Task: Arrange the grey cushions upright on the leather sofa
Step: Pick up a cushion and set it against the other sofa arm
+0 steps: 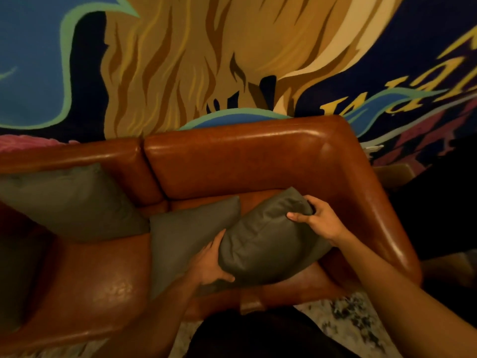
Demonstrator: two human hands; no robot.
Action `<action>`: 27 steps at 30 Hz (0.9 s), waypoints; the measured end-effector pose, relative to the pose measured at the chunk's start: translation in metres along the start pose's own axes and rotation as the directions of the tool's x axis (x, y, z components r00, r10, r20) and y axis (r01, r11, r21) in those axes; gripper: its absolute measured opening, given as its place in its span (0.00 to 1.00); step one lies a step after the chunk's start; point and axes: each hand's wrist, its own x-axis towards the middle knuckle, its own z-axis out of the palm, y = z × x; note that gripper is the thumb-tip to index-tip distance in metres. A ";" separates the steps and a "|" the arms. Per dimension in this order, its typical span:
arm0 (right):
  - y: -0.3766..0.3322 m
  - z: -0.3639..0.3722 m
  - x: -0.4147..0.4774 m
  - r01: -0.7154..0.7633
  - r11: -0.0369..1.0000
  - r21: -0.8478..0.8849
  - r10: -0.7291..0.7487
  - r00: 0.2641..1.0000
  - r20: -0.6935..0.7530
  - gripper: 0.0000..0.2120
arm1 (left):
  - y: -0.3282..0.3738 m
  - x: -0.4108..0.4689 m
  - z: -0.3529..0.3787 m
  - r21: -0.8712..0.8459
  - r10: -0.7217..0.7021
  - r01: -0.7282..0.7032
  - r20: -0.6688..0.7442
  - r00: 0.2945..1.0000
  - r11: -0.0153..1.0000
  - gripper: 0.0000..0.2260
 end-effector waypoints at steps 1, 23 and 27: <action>0.000 0.000 -0.009 0.007 1.000 0.012 -0.007 0.999 -0.034 0.19 | 0.003 0.001 -0.007 0.020 0.013 -0.013 0.012 1.000 1.000 0.68; 0.051 -0.023 -0.138 -0.187 0.976 0.108 0.216 0.855 -0.472 0.24 | 0.187 0.114 -0.118 0.711 0.596 -0.616 0.343 0.726 0.340 0.39; 0.088 -0.016 -0.137 -0.298 0.945 0.134 0.326 0.821 -0.468 0.22 | 0.213 0.145 -0.093 0.720 0.548 -0.659 0.468 0.693 0.217 0.38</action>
